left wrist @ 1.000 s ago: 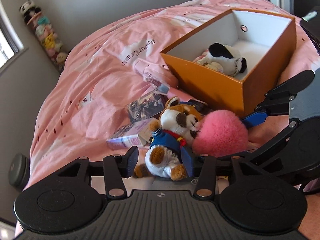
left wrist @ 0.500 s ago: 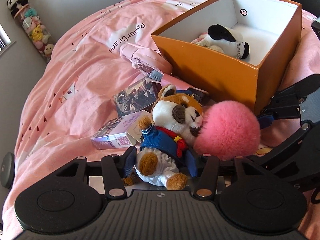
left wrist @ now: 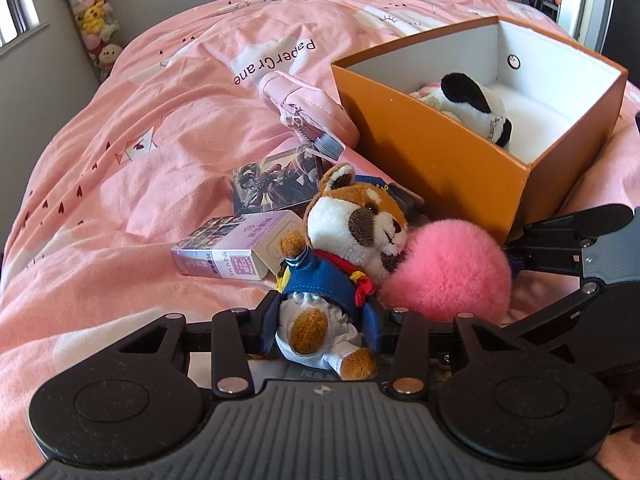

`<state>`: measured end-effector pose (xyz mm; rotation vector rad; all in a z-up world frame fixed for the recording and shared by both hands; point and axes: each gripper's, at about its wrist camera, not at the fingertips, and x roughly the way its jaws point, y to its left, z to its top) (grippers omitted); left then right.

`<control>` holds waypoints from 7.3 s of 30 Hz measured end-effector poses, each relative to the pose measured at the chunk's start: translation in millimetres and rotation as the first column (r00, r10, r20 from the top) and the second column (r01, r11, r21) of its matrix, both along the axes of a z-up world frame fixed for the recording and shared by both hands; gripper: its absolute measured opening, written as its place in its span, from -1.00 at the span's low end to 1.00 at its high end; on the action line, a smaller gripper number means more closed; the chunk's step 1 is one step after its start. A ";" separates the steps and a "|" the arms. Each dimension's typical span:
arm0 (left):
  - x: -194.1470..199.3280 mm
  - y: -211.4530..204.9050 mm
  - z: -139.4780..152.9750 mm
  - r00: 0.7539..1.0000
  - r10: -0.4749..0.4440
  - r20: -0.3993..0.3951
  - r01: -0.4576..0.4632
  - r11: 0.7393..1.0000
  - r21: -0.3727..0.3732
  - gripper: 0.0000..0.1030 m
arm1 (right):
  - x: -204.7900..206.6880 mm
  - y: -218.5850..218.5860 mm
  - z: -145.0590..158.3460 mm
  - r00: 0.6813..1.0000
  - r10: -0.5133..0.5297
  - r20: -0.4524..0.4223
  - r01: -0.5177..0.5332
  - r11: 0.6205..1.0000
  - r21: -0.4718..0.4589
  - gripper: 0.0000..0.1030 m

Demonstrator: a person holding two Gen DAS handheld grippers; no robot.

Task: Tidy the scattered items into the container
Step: 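Lift the raccoon plush and pink pompom off the bed with both tools, then lower both held toys into the orange box and open both tools, then withdraw both tools from the box toward the remaining items, then grasp the crocheted red-and-orange toy with the right tool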

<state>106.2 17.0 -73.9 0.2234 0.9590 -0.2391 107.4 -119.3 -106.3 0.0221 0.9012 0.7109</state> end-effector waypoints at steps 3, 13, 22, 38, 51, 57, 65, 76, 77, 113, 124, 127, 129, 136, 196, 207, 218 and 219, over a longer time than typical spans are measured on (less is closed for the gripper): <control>-1.7 5.6 3.3 1.000 0.016 -0.019 -0.018 0.998 -0.060 -0.10 | -3.9 -1.0 4.3 1.000 0.005 0.025 -0.005 1.000 0.015 0.04; -18.9 7.3 19.3 0.998 0.038 -0.049 -0.043 0.994 -0.098 -0.11 | -17.3 -15.6 16.5 1.000 -0.018 -0.009 0.018 0.999 -0.035 -0.05; -8.5 -9.0 2.6 0.999 0.012 -0.046 -0.014 0.999 -0.029 -0.02 | -6.8 -20.1 -5.8 0.996 -0.024 -0.083 0.024 1.000 0.007 0.21; -10.2 0.6 3.8 0.997 0.077 -0.010 -0.078 0.993 -0.086 -0.12 | -9.0 -29.5 -2.6 0.999 -0.027 -0.044 0.031 0.995 0.098 -0.09; -36.4 8.4 55.5 0.983 0.145 0.111 -0.124 0.976 -0.179 -0.13 | -29.1 -44.4 50.7 0.992 -0.033 0.119 0.012 0.985 0.171 -0.09; -30.5 0.9 84.7 0.974 0.155 0.168 -0.109 0.962 -0.252 -0.13 | -27.0 -65.1 80.0 0.977 -0.108 0.184 0.071 0.977 0.200 -0.09; 2.3 -25.0 104.9 0.969 0.156 0.190 -0.080 0.930 -0.359 -0.13 | -11.5 -110.0 118.3 0.935 -0.232 0.267 0.179 0.961 0.209 -0.09; 67.3 -79.3 94.3 0.985 0.101 0.142 -0.025 0.889 -0.458 -0.13 | 64.2 -171.3 145.1 0.892 -0.329 0.310 0.322 0.944 0.075 -0.09; 73.4 -84.2 90.9 0.987 0.091 0.130 -0.020 0.886 -0.463 -0.13 | 73.1 -175.7 143.5 0.893 -0.331 0.304 0.329 0.942 0.060 -0.09; 176.1 -178.3 -7.9 0.971 0.088 -0.221 -0.195 0.826 -0.529 -0.03 | 186.1 -153.0 52.9 0.942 0.233 0.240 0.005 0.707 -0.707 0.18; 168.2 -170.1 0.0 0.968 -0.008 -0.251 -0.137 0.820 -0.555 0.03 | 178.0 -177.8 76.8 0.978 0.123 0.167 -0.008 0.826 -0.564 0.06; 159.6 -169.8 9.0 0.970 -0.058 -0.237 -0.086 0.827 -0.556 -0.17 | 170.6 -181.7 81.7 0.989 0.102 0.112 -0.030 0.856 -0.517 -0.10; 156.0 -171.1 10.6 0.965 -0.092 -0.245 -0.061 0.833 -0.550 -0.28 | 167.4 -181.9 80.5 0.994 0.092 0.064 -0.046 0.858 -0.511 -0.26; 158.8 -179.7 -1.0 0.931 -0.185 -0.314 -0.013 0.845 -0.535 -0.54 | 169.3 -173.4 62.8 0.991 0.101 -0.083 -0.130 0.807 -0.576 -0.61; 64.1 -67.5 95.8 0.997 0.063 -0.047 -0.077 0.904 -0.421 -0.51 | 48.5 -122.3 151.9 0.954 0.036 0.296 0.007 0.990 -0.144 0.01; -0.1 7.0 77.9 0.976 0.217 -0.032 -0.215 0.920 -0.329 -0.51 | -26.3 -49.9 117.0 0.967 0.065 0.245 -0.051 0.997 -0.062 -0.15; -45.0 23.5 38.8 0.973 0.221 -0.072 -0.232 0.928 -0.292 -0.51 | -50.5 -33.4 52.7 0.995 0.053 0.087 -0.040 0.990 -0.137 -0.15; -47.7 19.2 37.3 0.977 0.202 -0.067 -0.213 0.933 -0.290 -0.51 | -51.2 -35.5 49.1 0.997 0.046 0.065 -0.036 0.990 -0.138 -0.15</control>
